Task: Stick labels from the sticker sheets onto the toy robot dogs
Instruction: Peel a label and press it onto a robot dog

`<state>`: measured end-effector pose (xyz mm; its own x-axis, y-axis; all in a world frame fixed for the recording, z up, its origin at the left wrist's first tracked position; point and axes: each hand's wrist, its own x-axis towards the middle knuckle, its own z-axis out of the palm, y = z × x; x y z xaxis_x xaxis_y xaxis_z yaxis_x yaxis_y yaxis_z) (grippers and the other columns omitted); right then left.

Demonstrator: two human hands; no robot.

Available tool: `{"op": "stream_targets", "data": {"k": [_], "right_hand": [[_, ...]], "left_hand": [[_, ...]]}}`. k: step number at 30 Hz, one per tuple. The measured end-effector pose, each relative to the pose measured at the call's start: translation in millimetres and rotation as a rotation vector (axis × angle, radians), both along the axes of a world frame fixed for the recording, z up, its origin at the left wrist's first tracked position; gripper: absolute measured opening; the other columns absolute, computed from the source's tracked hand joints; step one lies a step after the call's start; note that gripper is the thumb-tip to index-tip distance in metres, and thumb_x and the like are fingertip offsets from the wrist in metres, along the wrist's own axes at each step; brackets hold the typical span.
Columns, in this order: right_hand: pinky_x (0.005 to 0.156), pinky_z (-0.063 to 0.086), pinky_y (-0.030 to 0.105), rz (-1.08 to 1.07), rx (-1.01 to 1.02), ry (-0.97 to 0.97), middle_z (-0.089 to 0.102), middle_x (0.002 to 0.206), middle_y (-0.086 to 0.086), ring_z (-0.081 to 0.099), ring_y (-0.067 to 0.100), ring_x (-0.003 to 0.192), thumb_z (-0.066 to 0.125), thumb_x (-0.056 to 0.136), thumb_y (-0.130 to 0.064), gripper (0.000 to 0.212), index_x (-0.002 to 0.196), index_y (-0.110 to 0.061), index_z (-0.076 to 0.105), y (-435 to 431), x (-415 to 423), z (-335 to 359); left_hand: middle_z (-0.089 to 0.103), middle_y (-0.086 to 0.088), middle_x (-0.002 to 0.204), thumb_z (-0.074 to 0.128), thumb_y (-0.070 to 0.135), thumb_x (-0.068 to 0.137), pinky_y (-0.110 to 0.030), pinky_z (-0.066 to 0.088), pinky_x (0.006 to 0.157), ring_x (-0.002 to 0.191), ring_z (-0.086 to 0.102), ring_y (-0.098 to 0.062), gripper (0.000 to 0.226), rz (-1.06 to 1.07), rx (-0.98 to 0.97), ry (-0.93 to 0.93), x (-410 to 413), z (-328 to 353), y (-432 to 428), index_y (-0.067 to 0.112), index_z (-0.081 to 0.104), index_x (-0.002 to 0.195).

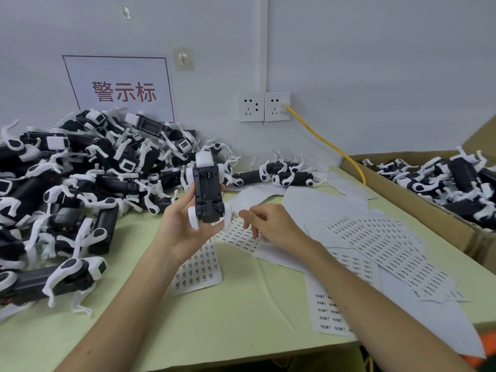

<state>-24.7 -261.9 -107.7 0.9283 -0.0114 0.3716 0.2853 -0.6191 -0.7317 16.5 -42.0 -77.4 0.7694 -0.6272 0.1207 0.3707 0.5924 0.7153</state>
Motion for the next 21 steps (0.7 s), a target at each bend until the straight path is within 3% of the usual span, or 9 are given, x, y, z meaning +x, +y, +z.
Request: {"op": "stream_targets", "data": {"k": [3,7,11,14,18,21], "right_hand": [[0.051,0.043,0.018,0.01,0.143,0.049,0.068,0.061,-0.002,0.054,0.009,0.046,0.059,0.099,-0.049,0.04,0.073,-0.021,0.071,4.1,-0.1,1.5],[0.047,0.042,0.023,0.054,0.283,0.116,0.068,0.064,-0.001,0.056,0.015,0.049,0.067,0.096,-0.036,0.028,0.075,-0.018,0.073,12.1,-1.4,5.8],[0.051,0.045,0.024,0.058,0.37,0.137,0.068,0.063,-0.001,0.057,0.015,0.049,0.069,0.096,-0.023,0.02,0.078,-0.016,0.071,12.9,-3.1,10.1],[0.05,0.045,0.021,0.047,0.429,0.157,0.067,0.062,0.0,0.057,0.014,0.047,0.069,0.095,-0.014,0.013,0.083,-0.01,0.071,12.7,-4.9,13.1],[0.051,0.045,0.021,0.019,0.42,0.17,0.067,0.07,0.006,0.057,0.011,0.047,0.07,0.094,-0.008,0.006,0.093,-0.002,0.071,15.0,-7.7,14.6],[0.053,0.047,0.021,-0.015,0.439,0.195,0.065,0.063,-0.003,0.057,0.01,0.047,0.071,0.094,-0.012,0.01,0.097,-0.002,0.072,14.3,-7.2,13.6]], "left_hand": [[0.071,-0.01,0.129,0.088,0.037,0.079,-0.05,0.054,0.099,0.112,0.07,-0.027,0.051,0.018,0.017,-0.061,-1.7,1.3,-0.9,0.01,0.076,0.121],[0.067,-0.01,0.132,0.088,0.039,0.08,-0.046,0.054,0.096,0.111,0.069,-0.029,0.067,0.071,0.036,-0.083,-3.8,0.5,-2.7,0.01,0.065,0.136],[0.073,-0.007,0.114,0.063,0.037,0.099,-0.04,0.058,0.091,0.102,0.072,-0.023,0.031,0.145,0.138,-0.201,-7.7,-1.0,-7.8,0.014,0.078,0.114],[0.073,-0.005,0.102,0.053,0.035,0.102,-0.033,0.057,0.09,0.099,0.07,-0.017,0.031,0.134,0.215,-0.287,-13.6,0.0,-11.1,0.016,0.077,0.106],[0.071,-0.006,0.102,0.051,0.034,0.102,-0.025,0.058,0.08,0.092,0.069,-0.016,0.035,0.085,0.222,-0.293,-16.2,-0.5,-13.9,0.009,0.07,0.117],[0.07,-0.005,0.098,0.051,0.033,0.102,-0.026,0.058,0.08,0.09,0.068,-0.017,0.032,0.077,0.218,-0.313,-15.6,-1.5,-14.4,0.009,0.068,0.114]]}}
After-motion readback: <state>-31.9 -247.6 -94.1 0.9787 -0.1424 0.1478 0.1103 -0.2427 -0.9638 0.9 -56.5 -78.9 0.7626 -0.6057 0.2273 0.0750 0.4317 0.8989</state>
